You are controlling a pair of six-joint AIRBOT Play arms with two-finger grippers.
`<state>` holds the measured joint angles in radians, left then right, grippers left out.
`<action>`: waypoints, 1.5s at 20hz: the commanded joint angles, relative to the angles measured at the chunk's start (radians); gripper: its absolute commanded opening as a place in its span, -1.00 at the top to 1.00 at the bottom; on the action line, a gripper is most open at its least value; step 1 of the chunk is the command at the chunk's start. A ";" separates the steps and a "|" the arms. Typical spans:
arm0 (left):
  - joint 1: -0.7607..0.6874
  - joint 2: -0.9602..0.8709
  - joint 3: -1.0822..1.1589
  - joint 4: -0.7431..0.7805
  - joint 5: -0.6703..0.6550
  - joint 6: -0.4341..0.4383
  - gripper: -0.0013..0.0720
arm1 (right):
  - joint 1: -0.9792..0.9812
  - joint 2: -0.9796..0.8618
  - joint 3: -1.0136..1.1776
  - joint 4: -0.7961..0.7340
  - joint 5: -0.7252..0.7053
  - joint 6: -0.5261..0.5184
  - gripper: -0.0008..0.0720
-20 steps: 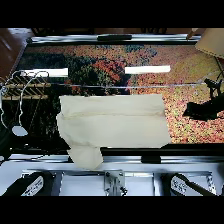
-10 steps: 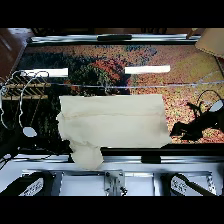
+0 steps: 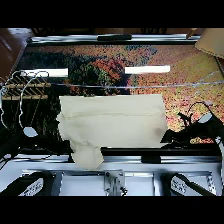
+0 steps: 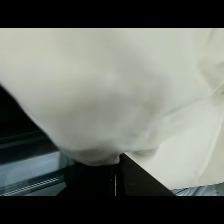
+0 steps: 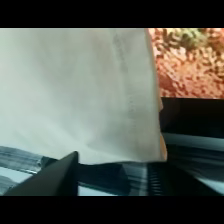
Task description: Fold the shirts.
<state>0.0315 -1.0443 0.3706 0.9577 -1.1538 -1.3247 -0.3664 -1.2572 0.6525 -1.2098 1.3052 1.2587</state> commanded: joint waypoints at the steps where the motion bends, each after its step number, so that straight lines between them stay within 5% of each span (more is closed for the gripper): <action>1: 0.000 0.001 0.010 0.000 0.002 0.007 0.88 | 0.061 0.000 -0.019 0.026 -0.101 0.026 0.48; 2: 0.000 0.001 0.018 0.001 0.002 0.007 0.88 | 0.084 0.000 -0.017 0.028 -0.105 0.031 0.77; 7: 0.019 0.036 0.222 0.026 -0.068 0.114 0.88 | 0.118 0.063 0.120 0.021 -0.081 -0.001 0.80; 11: 0.082 0.003 0.520 0.066 -0.061 0.107 0.89 | 0.190 0.082 0.314 -0.051 -0.195 0.010 0.81; 14: 0.080 -0.166 0.703 0.080 -0.042 0.100 0.89 | 0.275 -0.025 0.407 -0.101 -0.338 0.096 0.80; 24: 0.061 -0.693 1.109 0.061 -0.088 -0.008 0.87 | 0.332 -0.379 0.630 -0.101 -0.340 0.227 0.77; 25: 0.061 -0.708 1.110 0.050 -0.089 -0.008 0.79 | 0.332 -0.377 0.630 -0.101 -0.342 0.227 0.72; 27: 0.063 -0.710 1.110 0.043 -0.095 -0.008 -0.29 | 0.325 -0.350 0.631 -0.111 -0.330 0.222 -0.31; 28: 0.066 -0.703 1.113 0.044 -0.107 -0.007 -0.68 | 0.314 -0.326 0.630 -0.124 -0.314 0.219 -0.44; 30: 0.074 -0.691 1.138 0.044 -0.158 -0.006 -0.69 | 0.272 -0.288 0.630 -0.142 -0.289 0.213 -0.57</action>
<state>0.0994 -1.7283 1.4807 1.0073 -1.2621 -1.3258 -0.0608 -1.5780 1.2789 -1.3304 0.9852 1.4734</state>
